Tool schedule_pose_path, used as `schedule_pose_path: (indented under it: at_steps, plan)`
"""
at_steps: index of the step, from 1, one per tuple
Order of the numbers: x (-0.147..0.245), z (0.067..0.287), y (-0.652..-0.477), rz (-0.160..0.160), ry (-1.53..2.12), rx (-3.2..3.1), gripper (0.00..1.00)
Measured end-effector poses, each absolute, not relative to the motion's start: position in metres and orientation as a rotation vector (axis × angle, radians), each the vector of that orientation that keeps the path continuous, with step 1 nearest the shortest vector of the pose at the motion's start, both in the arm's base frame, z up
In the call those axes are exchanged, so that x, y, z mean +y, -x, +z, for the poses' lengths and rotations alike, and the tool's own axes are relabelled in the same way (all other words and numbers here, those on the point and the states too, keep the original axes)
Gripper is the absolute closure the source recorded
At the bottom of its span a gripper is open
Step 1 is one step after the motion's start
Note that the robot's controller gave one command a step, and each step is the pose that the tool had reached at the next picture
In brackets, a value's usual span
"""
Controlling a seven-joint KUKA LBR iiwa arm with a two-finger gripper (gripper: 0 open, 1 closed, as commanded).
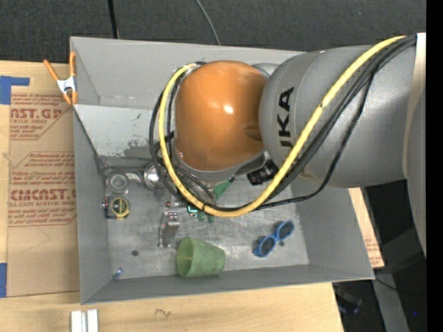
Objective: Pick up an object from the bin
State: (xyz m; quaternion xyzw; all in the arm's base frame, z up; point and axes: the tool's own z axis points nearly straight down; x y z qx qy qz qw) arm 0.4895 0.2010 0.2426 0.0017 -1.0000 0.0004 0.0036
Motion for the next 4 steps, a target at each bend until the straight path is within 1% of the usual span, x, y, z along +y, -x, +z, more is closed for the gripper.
schedule_pose_path:
  at_steps: [1,2,3,4]
  plan:
    - [0.153,0.166,-0.493,0.001,-0.569,-3.086,0.0]
    - [0.102,0.103,-0.492,-0.001,-1.028,-2.964,0.0]
    - [0.054,0.101,-0.588,0.0,-1.46,-2.786,0.0]
    - [0.033,0.138,-0.489,-0.004,-1.598,-2.701,0.0]
